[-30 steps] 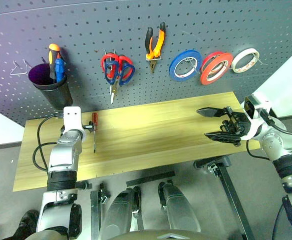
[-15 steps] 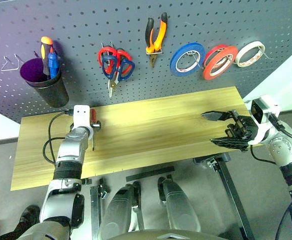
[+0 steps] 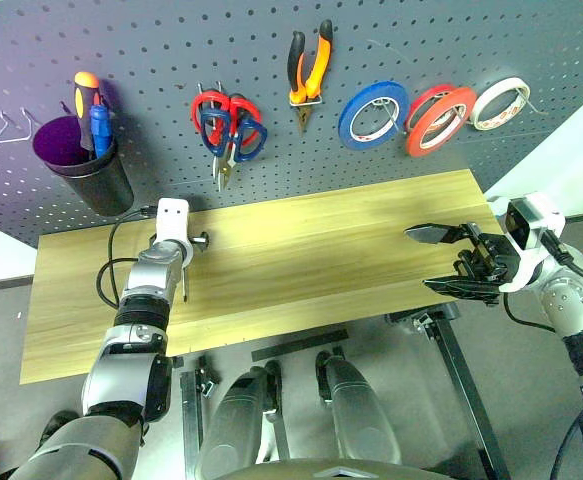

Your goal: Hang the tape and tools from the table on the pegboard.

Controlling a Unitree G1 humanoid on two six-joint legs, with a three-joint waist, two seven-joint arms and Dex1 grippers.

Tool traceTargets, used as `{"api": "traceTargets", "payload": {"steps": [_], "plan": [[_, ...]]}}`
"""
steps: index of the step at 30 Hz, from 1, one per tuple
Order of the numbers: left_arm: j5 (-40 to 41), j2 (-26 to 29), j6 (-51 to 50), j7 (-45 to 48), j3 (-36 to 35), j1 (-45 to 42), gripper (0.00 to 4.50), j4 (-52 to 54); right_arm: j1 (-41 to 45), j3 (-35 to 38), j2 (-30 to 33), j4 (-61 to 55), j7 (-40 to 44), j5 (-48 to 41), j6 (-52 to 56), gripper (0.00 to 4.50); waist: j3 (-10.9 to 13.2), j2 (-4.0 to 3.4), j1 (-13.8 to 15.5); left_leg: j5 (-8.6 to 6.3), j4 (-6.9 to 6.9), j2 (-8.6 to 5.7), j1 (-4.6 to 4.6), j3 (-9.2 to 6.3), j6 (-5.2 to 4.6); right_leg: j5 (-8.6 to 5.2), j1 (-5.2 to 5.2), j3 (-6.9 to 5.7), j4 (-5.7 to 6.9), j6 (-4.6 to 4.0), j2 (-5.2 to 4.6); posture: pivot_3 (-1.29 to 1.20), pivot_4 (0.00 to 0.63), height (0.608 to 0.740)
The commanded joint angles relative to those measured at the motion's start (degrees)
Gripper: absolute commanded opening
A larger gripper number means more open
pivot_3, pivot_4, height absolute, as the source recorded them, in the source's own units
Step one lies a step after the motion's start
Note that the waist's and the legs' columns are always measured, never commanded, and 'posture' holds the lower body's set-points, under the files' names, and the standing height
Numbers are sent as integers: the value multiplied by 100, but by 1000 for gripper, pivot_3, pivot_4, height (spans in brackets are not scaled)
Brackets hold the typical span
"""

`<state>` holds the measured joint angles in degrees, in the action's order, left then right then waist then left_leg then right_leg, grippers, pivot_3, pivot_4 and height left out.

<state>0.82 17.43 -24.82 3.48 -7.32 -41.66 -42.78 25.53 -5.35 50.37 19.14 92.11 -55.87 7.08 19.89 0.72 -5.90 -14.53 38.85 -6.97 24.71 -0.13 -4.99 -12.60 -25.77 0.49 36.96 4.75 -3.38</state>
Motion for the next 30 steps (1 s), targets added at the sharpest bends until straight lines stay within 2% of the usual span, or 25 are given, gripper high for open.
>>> {"api": "traceTargets", "payload": {"steps": [1, 7, 8, 11, 13, 23, 30], "plan": [[-78, 16, -122, -131, 28, 98, 3162, -52, 19, 195, -10, -68, 39, -16, -38, 4500, 0, 1, -3, 0, -1, 0, 3, 1, 0, 0, -3, 0, -1, 0, 0, -299, 387, 729], [13, -33, -605, -191, -51, 303, 1084, 438, 90, 146, -13, -26, 39, -21, -54, 4500, 0, 0, -21, 1, -1, 0, 40, 7, -2, 5, -54, -3, 6, 8, -5, -289, 382, 729], [19, -44, -661, -203, -58, 318, 889, 490, 105, 128, -17, -13, 39, -21, -60, 4500, 0, 0, -21, 1, -1, 0, 47, 9, -1, 5, -62, -3, 8, 9, -5, -287, 379, 729], [55, -118, -971, -229, -69, 510, 887, 889, 145, 72, -32, 14, 39, -52, -52, 4500, 0, 0, -17, 1, -1, 1, 52, 9, -2, 5, -67, -5, 7, 9, -5, -283, 375, 729], [144, -121, -1153, 65, 27, 703, 887, 1298, 168, 18, -29, 37, 39, -58, -44, 4500, 0, -1, -12, 0, -1, 0, 55, 9, -1, 6, -67, -5, 4, 9, -6, -280, 374, 729], [118, -362, -2425, -93, 167, 1832, 887, 3786, 508, -214, -125, 592, 39, 264, -442, 4500, -1, -1, 17, 0, -1, 1, 59, 9, 0, 6, -68, -7, 0, 10, -7, -257, 355, 729], [89, -462, -3088, -158, 155, 2397, 887, 4958, 701, -403, -202, 894, 39, 259, -595, 4500, -1, -2, 38, 0, 0, 0, 64, 7, 0, 7, -73, -13, 1, 11, -7, -226, 343, 729]]}}
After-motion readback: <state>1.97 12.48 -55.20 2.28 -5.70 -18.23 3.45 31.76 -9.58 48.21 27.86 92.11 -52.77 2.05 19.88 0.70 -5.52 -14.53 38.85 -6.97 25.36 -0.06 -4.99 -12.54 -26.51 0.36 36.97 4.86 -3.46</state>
